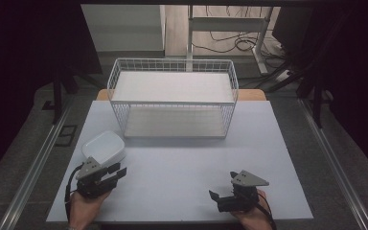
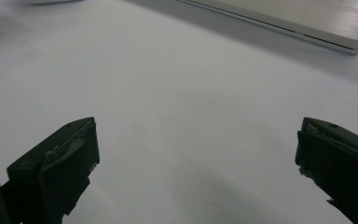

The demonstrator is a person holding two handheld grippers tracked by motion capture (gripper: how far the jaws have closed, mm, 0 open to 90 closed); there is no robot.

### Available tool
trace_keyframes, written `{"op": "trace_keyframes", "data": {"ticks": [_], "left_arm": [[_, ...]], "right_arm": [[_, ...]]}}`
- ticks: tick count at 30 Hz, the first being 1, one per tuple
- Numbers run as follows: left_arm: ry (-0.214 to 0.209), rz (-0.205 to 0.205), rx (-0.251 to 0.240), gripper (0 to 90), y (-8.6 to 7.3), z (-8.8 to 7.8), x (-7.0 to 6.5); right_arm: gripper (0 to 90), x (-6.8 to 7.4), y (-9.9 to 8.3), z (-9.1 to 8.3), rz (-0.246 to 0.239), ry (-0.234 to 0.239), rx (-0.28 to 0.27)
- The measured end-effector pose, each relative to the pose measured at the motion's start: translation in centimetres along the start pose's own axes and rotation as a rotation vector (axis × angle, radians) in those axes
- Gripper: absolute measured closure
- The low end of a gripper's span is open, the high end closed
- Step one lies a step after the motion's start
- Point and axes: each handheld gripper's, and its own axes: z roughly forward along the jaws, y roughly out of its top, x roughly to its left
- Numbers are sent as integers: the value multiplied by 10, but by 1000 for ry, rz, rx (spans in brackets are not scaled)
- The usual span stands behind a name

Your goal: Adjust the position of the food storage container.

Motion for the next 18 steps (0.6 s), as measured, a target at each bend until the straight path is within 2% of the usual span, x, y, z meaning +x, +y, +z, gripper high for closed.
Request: {"op": "trace_keyframes", "data": {"ticks": [4,6,13,18], "left_arm": [[14,-4,6,851,6,1,9],[30,1,4,896,11,1,15],[98,-10,-6,898,27,4,40],[149,-39,-11,898,34,9,64]], "right_arm": [[0,-1,0,0,6,-2,4],[0,-1,0,0,8,-3,4],[0,-2,0,0,4,-13,7],[0,-2,0,0,2,-14,12]]}}
